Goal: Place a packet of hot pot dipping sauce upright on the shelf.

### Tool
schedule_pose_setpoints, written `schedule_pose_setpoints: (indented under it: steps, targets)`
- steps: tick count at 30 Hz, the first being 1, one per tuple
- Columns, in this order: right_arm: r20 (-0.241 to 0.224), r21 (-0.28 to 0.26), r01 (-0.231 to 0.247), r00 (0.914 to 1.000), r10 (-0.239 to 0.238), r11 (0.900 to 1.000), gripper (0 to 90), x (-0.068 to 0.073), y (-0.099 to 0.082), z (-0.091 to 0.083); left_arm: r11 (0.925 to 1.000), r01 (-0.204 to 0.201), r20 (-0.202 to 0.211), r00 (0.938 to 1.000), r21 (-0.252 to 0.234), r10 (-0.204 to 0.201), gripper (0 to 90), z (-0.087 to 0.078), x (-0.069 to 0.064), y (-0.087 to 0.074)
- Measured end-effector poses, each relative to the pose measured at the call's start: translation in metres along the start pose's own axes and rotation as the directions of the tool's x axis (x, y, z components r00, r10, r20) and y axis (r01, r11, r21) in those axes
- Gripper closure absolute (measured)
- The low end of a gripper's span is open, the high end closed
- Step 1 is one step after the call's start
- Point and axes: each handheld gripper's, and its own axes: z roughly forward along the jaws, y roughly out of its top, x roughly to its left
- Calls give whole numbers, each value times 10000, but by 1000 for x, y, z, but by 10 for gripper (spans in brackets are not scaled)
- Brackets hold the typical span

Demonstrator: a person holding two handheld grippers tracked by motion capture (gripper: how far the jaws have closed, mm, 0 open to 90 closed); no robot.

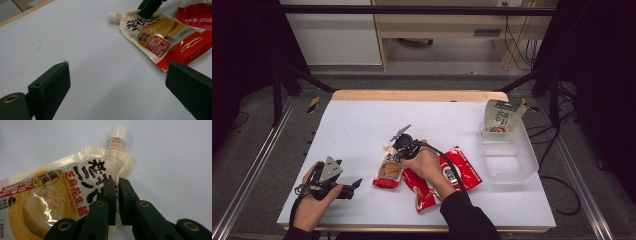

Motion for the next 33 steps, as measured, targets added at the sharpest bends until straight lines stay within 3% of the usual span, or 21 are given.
schedule_pose_setpoints:
  steps: [4,11,16,23,26,31,33]
  targets:
    - [32,-175,152,9999,-152,9997,876,1,2,-4,10000,19,-21,10000,-47,-20,57,0,0,0]
    - [49,-727,504,9987,-502,9961,884,8,9,-27,9999,60,5,10000,-130,-60,57,-2,1,1]
    - [47,-1235,967,9953,-969,9876,888,17,15,-46,9994,63,24,10000,-329,-62,58,-6,2,2]
    - [-188,-2096,1628,9852,-1704,9641,891,37,25,-77,9960,209,-3,9998,-874,-210,74,-20,10,9]
    - [-297,-2476,1943,9777,-2079,9492,891,49,29,-90,9928,361,217,9992,-1140,-339,102,-28,14,18]
    - [-464,-2839,2298,9664,-2527,9309,893,62,29,-102,9930,-218,518,9983,-1162,280,217,-35,16,33]
    - [-583,-2956,2296,9645,-2574,9273,893,64,28,-103,9911,-517,662,9960,-1229,602,217,-34,17,37]
